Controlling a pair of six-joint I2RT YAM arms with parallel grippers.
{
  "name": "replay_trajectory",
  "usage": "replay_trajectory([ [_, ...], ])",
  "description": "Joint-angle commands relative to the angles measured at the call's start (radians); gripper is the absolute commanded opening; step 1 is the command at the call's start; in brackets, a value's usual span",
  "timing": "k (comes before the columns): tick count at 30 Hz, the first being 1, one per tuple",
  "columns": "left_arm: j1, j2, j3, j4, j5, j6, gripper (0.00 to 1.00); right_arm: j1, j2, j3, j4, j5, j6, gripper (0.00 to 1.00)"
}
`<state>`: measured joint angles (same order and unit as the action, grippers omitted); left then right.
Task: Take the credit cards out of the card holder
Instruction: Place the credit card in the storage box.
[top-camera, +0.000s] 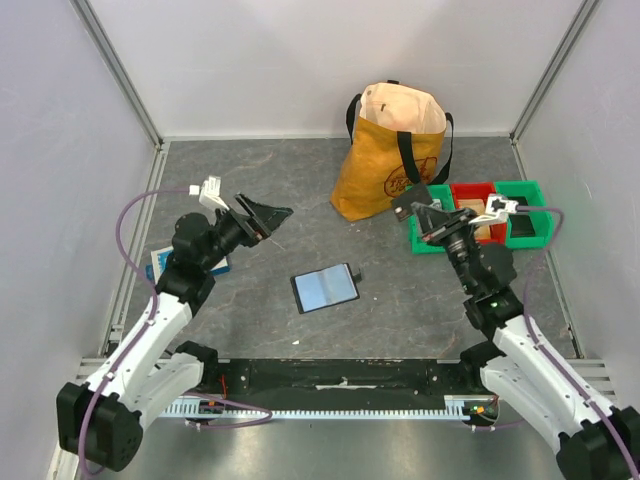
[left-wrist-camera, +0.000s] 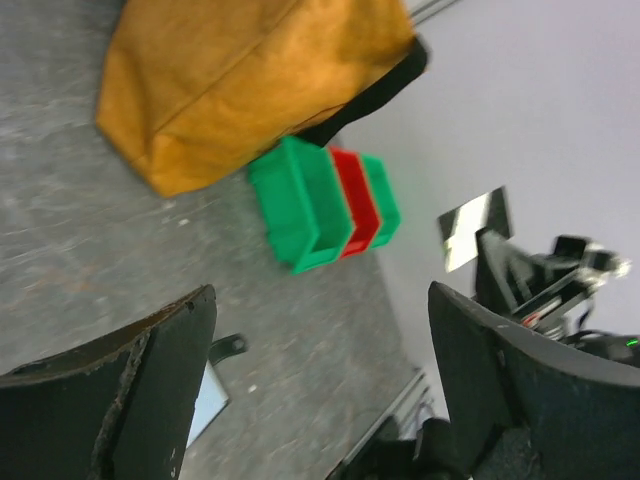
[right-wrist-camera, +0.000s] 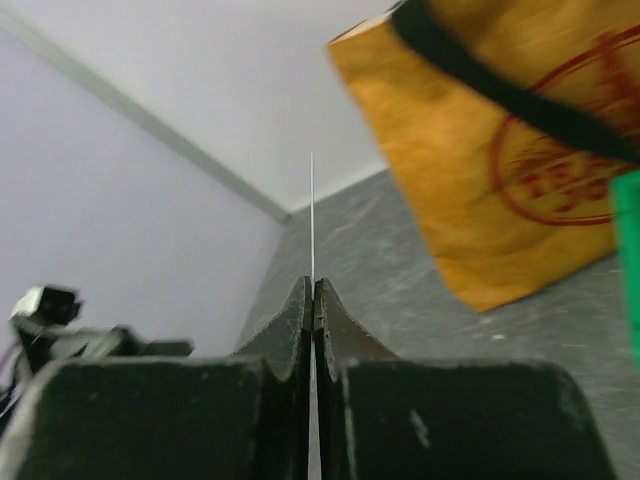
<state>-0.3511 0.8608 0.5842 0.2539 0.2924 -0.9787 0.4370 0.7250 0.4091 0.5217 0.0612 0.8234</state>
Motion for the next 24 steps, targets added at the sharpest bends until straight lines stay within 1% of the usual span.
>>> replay_trajectory([
  [1, 0.051, 0.015, 0.127, -0.373, 0.206, 0.357, 0.92, -0.148, -0.032, 0.12, -0.359, 0.04, -0.098, 0.0],
  [3, 0.047, 0.006, 0.169, -0.488, 0.148, 0.472, 0.93, -0.245, -0.024, 0.146, -0.396, 0.028, -0.124, 0.0],
  [5, 0.029, -0.017, 0.201, -0.562, 0.055, 0.575, 0.93, -0.358, 0.002, 0.163, -0.399, -0.017, -0.139, 0.0],
  [7, 0.003, -0.037, 0.22, -0.611, -0.033, 0.661, 0.93, -0.482, 0.058, 0.18, -0.384, -0.084, -0.13, 0.0],
  [9, -0.025, -0.063, 0.212, -0.631, -0.122, 0.719, 0.91, -0.587, 0.117, 0.189, -0.33, -0.159, -0.113, 0.0],
  [10, -0.038, -0.074, 0.197, -0.628, -0.162, 0.733, 0.91, -0.625, 0.144, 0.195, -0.306, -0.179, -0.112, 0.0],
  [12, -0.051, -0.092, 0.169, -0.633, -0.193, 0.741, 0.91, -0.704, 0.194, 0.214, -0.278, -0.205, -0.128, 0.0],
  [17, -0.109, -0.121, 0.166, -0.665, -0.288, 0.782, 0.91, -0.88, 0.303, 0.257, -0.241, -0.213, -0.251, 0.0],
  [18, -0.117, -0.126, 0.163, -0.668, -0.324, 0.787, 0.9, -0.912, 0.327, 0.255, -0.218, -0.221, -0.265, 0.0],
  [21, -0.127, -0.138, 0.154, -0.673, -0.351, 0.795, 0.9, -0.977, 0.404, 0.237, -0.099, -0.241, -0.309, 0.0],
  [22, -0.127, -0.14, 0.151, -0.671, -0.357, 0.798, 0.89, -0.997, 0.431, 0.243, -0.068, -0.274, -0.322, 0.0],
  [24, -0.131, -0.14, 0.149, -0.673, -0.372, 0.802, 0.89, -1.011, 0.491, 0.27, -0.038, -0.297, -0.386, 0.0],
])
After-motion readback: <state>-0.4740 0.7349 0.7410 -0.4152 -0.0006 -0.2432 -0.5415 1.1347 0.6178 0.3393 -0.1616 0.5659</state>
